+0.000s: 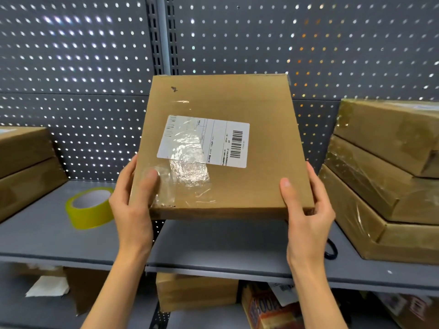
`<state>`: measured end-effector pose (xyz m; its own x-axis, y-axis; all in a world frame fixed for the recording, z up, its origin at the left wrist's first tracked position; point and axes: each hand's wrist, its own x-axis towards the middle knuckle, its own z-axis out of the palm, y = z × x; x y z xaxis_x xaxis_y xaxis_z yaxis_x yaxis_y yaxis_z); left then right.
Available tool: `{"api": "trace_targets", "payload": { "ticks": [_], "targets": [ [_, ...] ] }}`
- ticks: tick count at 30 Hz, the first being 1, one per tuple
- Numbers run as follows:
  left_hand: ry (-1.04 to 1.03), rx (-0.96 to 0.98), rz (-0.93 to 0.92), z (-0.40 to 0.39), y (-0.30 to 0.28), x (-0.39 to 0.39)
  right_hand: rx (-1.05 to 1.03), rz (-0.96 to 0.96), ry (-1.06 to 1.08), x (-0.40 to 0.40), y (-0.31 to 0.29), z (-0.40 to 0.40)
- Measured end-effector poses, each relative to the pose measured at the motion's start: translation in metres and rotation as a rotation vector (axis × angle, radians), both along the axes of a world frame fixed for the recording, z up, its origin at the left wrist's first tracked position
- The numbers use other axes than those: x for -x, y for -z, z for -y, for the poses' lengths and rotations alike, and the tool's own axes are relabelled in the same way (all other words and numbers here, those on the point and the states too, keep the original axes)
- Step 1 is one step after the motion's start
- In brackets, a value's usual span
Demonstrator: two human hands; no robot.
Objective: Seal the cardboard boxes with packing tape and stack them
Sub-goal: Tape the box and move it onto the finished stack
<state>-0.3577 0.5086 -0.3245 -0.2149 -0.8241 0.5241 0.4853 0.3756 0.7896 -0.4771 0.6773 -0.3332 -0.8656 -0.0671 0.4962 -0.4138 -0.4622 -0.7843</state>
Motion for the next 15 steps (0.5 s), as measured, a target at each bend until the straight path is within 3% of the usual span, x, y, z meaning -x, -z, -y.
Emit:
{"api": "trace_targets", "payload": {
  "ticks": [15],
  "targets": [
    [0.002, 0.062, -0.028, 0.009, 0.002, -0.002, -0.034, -0.030, -0.004, 0.001, 0.000, 0.007]
  ]
}}
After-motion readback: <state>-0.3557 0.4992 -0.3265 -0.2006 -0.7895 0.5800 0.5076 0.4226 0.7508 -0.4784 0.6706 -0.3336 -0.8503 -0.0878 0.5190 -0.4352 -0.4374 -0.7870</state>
